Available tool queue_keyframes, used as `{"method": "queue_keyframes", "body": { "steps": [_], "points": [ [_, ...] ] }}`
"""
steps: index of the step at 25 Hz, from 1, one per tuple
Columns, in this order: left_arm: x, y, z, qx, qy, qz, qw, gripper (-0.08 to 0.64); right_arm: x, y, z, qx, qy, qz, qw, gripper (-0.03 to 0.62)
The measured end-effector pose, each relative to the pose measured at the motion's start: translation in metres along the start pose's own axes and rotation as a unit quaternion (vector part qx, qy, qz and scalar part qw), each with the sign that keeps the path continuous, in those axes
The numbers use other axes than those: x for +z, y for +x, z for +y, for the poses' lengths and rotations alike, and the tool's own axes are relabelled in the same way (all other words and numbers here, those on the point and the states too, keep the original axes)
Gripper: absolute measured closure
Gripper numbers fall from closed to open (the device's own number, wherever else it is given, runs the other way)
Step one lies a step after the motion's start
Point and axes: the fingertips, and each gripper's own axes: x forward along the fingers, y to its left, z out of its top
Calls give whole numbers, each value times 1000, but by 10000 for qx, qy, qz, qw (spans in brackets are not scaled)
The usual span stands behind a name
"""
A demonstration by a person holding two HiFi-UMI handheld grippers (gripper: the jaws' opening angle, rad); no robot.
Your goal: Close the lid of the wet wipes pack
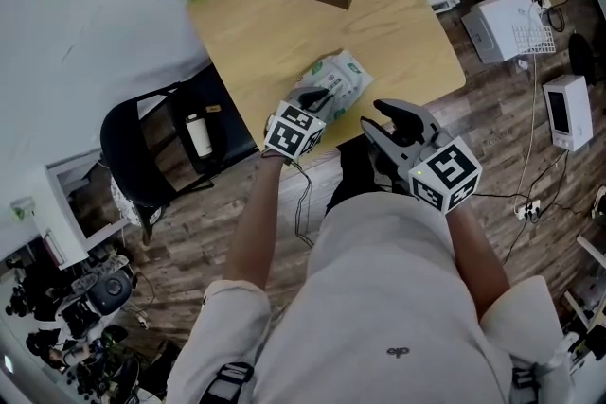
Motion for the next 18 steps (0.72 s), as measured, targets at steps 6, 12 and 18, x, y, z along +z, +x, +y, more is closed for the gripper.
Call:
{"method": "queue_keyframes", "body": {
  "steps": [6,12,18],
  "points": [
    [-9,9,-4,-34,31,106,9999,509,-3,-2,-3,-100,49,15,9999,460],
    [-16,17,-2,40,-143,164,9998,534,-4,-3,-6,-146,91,35,9998,462],
    [-17,19,0,8,-185,192,9996,534,-5,-2,-8,-168,113,53,9998,462]
  ]
}}
